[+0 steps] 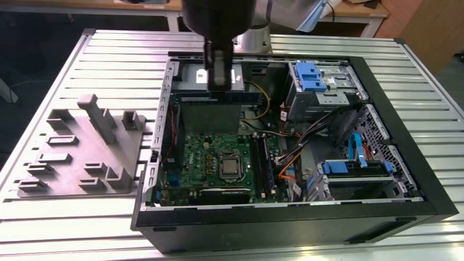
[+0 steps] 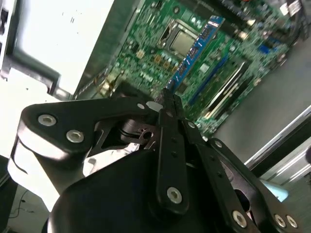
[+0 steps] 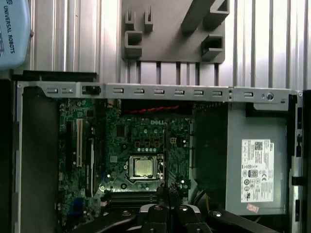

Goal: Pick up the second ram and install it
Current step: 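Pick up the second ram and move it above second insertion slot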

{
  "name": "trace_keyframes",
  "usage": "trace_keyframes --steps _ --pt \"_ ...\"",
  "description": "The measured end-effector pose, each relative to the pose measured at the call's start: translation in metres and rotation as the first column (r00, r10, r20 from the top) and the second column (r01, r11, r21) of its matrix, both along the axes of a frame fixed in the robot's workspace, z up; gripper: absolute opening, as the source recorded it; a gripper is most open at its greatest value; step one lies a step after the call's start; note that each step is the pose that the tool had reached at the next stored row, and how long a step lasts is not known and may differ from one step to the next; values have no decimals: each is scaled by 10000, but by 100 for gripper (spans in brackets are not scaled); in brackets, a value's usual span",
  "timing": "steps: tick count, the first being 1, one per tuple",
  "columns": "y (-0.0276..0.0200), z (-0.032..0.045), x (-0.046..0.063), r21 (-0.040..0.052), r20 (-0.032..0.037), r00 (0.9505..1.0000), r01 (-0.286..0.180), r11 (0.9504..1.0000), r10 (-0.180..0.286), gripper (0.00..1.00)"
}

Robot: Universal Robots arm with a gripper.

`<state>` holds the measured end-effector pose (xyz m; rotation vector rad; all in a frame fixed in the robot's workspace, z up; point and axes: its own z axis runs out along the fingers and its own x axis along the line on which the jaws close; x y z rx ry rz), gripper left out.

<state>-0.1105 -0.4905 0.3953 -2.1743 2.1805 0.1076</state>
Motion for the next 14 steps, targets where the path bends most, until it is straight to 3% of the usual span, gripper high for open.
trace_keyframes --steps 6,14 --pt "0 -14 217 1 0 10000 1 10000 -1 8" --pt "0 -136 339 -1 0 10000 0 10000 0 8"
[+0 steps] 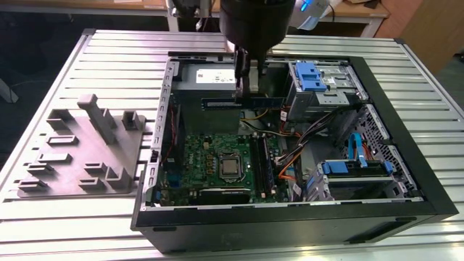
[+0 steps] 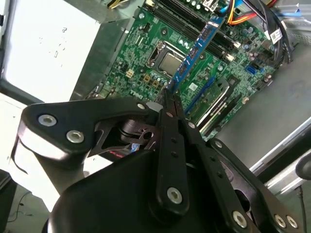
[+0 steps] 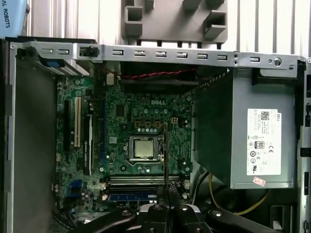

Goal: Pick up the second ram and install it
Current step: 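Pick up the second ram and move it above second insertion slot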

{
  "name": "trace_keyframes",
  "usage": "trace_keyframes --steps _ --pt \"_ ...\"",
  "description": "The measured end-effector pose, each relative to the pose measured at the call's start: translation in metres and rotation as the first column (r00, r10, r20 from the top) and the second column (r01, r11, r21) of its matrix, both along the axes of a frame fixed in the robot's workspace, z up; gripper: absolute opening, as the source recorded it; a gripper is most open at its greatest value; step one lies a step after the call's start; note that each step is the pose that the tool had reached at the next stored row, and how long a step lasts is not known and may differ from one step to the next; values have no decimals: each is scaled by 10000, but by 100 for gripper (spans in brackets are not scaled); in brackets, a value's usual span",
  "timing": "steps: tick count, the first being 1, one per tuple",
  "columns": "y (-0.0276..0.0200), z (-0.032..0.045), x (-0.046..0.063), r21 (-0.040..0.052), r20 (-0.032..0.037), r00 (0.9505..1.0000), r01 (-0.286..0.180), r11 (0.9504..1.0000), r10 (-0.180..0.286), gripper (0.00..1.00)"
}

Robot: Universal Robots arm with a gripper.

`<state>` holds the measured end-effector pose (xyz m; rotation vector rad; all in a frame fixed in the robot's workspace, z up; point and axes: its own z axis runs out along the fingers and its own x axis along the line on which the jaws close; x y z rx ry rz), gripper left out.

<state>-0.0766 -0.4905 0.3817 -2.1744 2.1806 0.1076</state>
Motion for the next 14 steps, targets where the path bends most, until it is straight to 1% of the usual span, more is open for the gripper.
trace_keyframes --steps 14 --pt "0 -256 6 1 0 10000 -4 10000 4 8"
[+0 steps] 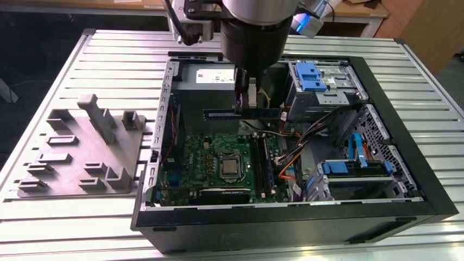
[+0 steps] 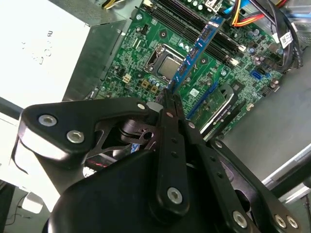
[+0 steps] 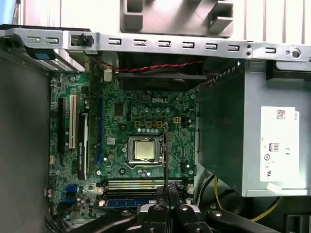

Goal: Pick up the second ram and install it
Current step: 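Pick up the second ram and move it above second insertion slot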

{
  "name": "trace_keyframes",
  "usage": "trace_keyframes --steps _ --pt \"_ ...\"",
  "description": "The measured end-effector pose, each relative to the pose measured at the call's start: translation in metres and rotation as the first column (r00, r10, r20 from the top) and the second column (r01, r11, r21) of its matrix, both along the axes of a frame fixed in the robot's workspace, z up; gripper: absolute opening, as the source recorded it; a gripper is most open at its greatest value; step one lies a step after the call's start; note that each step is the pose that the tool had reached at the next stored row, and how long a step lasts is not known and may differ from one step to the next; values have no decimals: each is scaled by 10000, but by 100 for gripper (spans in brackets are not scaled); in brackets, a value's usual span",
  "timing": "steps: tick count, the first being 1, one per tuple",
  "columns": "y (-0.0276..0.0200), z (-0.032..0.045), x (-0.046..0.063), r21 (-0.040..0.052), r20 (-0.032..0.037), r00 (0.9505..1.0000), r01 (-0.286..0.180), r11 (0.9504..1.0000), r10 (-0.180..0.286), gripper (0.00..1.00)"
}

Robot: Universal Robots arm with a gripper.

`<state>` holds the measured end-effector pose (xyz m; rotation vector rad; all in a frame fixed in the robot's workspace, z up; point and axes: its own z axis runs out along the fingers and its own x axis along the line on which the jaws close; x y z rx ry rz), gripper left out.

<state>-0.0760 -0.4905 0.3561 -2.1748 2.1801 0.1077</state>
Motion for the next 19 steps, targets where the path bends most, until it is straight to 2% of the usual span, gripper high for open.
trace_keyframes --steps 19 --pt "0 -346 2 1 -43 10000 0 10000 0 8"
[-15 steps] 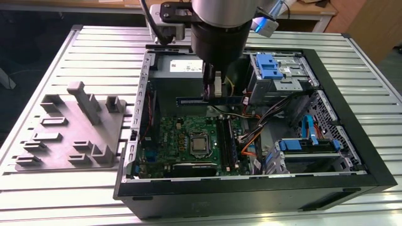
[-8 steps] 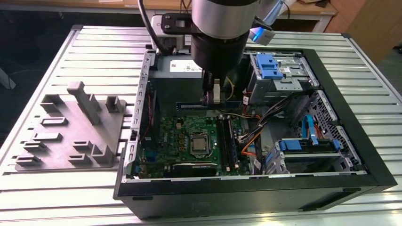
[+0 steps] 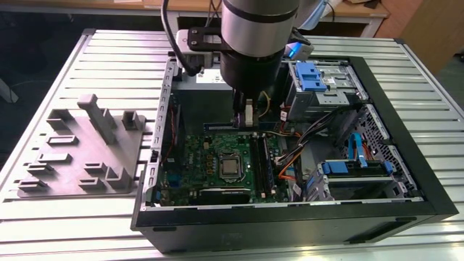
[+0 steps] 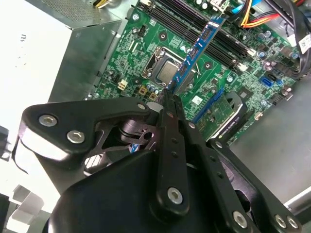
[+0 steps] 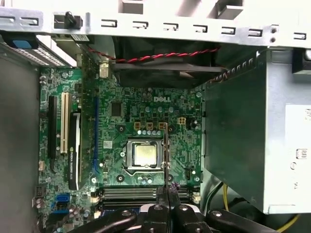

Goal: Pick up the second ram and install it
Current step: 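Pick up the second ram and move it above second insertion slot, then insert the second ram into the second slot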

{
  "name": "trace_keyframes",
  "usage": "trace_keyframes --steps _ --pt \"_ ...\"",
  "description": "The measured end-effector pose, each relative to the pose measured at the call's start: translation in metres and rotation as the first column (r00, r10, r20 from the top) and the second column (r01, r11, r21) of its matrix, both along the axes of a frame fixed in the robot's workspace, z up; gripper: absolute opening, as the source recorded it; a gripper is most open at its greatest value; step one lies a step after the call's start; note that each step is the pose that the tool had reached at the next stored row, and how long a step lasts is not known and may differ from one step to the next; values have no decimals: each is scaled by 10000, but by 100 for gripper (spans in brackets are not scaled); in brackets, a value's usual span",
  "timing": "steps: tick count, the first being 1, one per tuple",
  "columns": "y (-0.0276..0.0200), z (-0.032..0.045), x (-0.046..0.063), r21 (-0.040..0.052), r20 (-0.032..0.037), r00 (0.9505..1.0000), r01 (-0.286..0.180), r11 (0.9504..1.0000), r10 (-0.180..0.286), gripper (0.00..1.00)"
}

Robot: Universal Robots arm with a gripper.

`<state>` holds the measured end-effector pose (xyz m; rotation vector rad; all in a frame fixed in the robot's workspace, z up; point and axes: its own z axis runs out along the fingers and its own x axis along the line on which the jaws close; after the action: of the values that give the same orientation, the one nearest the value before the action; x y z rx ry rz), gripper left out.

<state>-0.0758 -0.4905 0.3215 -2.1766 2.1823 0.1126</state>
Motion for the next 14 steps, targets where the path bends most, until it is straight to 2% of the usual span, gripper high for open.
trace_keyframes --steps 4,8,11,14 --pt "0 -43 0 -2 -6 10000 0 10000 0 8" --pt "0 -44 0 -4 -7 10000 0 10000 0 8" --pt "0 -57 1 -67 -12 10000 -2 10000 1 8" --pt "0 -58 0 -72 -16 10000 0 10000 0 8"
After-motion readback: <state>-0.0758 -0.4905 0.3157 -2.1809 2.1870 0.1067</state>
